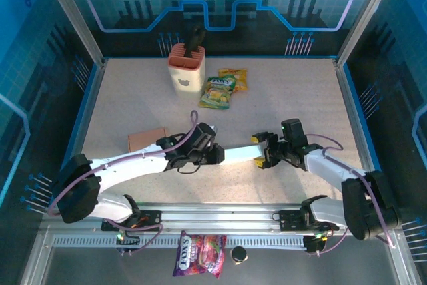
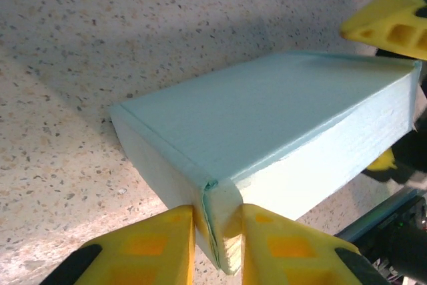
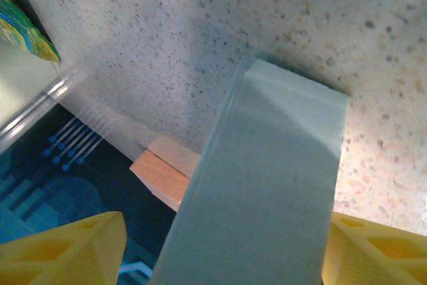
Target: Fold the paper box
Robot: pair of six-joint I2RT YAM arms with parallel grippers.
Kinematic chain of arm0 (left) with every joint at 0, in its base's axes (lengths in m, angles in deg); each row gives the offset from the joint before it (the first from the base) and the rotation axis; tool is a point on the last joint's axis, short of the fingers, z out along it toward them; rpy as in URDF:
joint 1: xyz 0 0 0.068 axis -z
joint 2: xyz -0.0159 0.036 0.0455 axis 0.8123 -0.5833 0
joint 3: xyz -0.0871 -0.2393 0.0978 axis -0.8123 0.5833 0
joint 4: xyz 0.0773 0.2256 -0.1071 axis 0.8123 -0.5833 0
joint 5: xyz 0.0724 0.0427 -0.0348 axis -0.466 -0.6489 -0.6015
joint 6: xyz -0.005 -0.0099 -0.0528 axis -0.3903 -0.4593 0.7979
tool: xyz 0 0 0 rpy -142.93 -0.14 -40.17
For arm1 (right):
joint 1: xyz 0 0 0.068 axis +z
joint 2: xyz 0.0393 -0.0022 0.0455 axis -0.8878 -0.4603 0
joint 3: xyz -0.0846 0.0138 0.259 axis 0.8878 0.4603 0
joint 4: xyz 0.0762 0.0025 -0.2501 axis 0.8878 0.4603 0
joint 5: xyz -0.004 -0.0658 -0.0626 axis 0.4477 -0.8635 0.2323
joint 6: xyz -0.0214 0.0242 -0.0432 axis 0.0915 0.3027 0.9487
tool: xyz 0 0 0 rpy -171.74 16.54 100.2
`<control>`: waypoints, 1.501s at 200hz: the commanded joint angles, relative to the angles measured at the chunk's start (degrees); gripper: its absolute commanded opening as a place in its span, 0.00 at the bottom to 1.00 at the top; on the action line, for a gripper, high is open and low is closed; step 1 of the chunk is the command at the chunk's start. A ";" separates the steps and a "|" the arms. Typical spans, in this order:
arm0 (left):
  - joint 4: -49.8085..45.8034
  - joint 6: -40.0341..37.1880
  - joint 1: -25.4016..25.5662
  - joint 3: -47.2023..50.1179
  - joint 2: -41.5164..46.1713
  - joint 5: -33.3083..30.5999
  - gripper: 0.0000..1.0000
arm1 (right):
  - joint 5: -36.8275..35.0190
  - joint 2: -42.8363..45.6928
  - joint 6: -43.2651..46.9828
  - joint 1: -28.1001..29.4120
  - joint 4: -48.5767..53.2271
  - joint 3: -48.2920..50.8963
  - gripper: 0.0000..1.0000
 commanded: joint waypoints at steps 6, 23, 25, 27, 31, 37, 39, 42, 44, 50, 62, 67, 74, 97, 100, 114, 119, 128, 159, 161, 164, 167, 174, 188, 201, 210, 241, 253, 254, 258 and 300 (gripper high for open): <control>-0.11 -3.94 1.92 4.34 -0.50 -4.10 0.23 | 3.10 -2.19 3.80 -1.04 -9.58 1.25 0.66; 2.97 -4.38 2.46 5.95 -0.33 -5.27 0.25 | 4.29 -4.69 8.08 -1.80 -12.49 1.36 0.61; 3.41 -4.40 2.50 6.13 -0.34 -5.34 0.25 | 4.63 -5.16 8.37 -1.94 -12.89 1.41 0.60; 3.65 -4.47 2.47 6.29 -0.34 -5.40 0.26 | 5.04 -5.60 8.83 -2.06 -13.26 1.38 0.60; 4.04 -4.57 2.46 6.52 -0.42 -5.44 0.28 | 5.89 -6.51 9.78 -2.29 -13.59 1.25 0.59; 4.20 -4.47 2.48 6.55 -0.79 -5.64 0.31 | 7.12 -7.66 11.15 -2.54 -13.41 0.86 0.59; 4.20 -4.49 2.48 6.55 -0.91 -5.70 0.32 | 7.32 -7.99 11.84 -2.67 -13.25 0.69 0.59; 4.23 -4.49 2.47 6.55 -1.15 -5.66 0.33 | 7.88 -8.29 12.48 -2.79 -12.77 0.57 0.59; 4.30 -4.54 2.50 6.55 -1.36 -5.62 0.33 | 8.10 -8.43 12.89 -2.89 -12.26 0.34 0.60; 4.56 -4.48 2.48 6.48 -1.91 -5.38 0.34 | 8.49 -8.31 14.46 -3.14 -9.34 -0.20 0.62; 4.77 -4.04 2.37 6.09 -3.13 -4.69 0.34 | 7.29 -6.39 19.53 -3.79 0.99 -2.17 0.67; 5.04 -3.79 2.39 5.96 -3.57 -4.31 0.34 | 5.96 -5.41 22.46 -4.04 6.69 -3.59 0.70; 5.39 -3.53 2.37 5.81 -4.20 -3.80 0.34 | 3.42 -3.96 27.07 -4.40 15.12 -5.86 0.74; 5.59 -2.91 2.34 4.85 -4.77 -3.14 0.35 | -4.78 -2.71 38.77 -5.20 33.29 -12.96 0.81; 5.47 -2.93 2.29 4.74 -4.73 -3.17 0.35 | -5.26 -2.75 39.75 -5.22 34.41 -13.43 0.81; 4.53 -2.61 2.06 3.99 -4.20 -2.86 0.36 | -7.32 -2.51 42.86 -5.67 38.18 -15.82 0.81; 4.21 -2.48 1.94 3.77 -3.83 -2.76 0.37 | -8.25 -2.15 44.02 -5.64 39.48 -16.61 0.81; 3.37 -2.32 1.68 3.31 -2.72 -2.89 0.37 | -9.95 -0.91 45.96 -5.69 40.43 -17.80 0.82; 0.71 -2.20 -0.56 2.29 4.18 -4.42 0.43 | -13.31 6.53 56.52 -4.73 38.03 -21.77 1.00; 0.69 -2.32 -0.74 2.28 4.76 -4.47 0.43 | -13.33 7.01 57.37 -4.65 37.70 -21.95 1.00; 0.59 -2.43 -1.20 2.29 5.54 -4.43 0.44 | -13.36 7.79 58.43 -4.52 37.20 -22.14 1.00; 0.40 -2.73 -1.62 2.38 6.30 -4.43 0.44 | -13.27 8.51 59.39 -4.52 36.69 -22.25 1.00; -0.03 -3.20 -2.97 2.68 8.04 -4.51 0.46 | -12.91 10.10 61.75 -4.51 35.50 -22.43 1.00; -0.81 -4.08 -6.93 3.48 11.58 -3.40 0.97 | -13.73 13.48 66.09 -4.49 34.85 -22.86 1.00; -0.29 -5.18 -12.61 4.27 14.25 1.24 0.99 | -13.96 16.65 69.75 -4.55 33.73 -22.69 1.00; -0.03 -6.14 -16.78 4.23 15.36 5.00 0.99 | -14.92 18.09 71.79 -4.64 34.22 -23.23 1.00; -3.96 -9.77 -28.34 -0.28 15.94 9.78 0.99 | -35.07 20.42 70.17 -4.67 39.20 -27.33 1.00; -5.32 -11.06 -31.69 -1.71 16.25 8.14 0.99 | -43.23 21.32 71.05 -5.04 37.53 -26.40 1.00; -5.48 -11.03 -31.93 -1.84 16.26 7.61 0.99 | -43.87 21.45 71.30 -5.11 37.28 -26.24 1.00; -6.66 -10.75 -32.90 -2.47 16.35 5.53 0.99 | -45.92 21.70 71.96 -5.45 36.38 -25.74 1.00; -10.17 -12.51 -38.23 -2.09 17.74 -24.45 0.99 | -52.74 21.32 84.85 -10.82 10.27 -8.73 1.00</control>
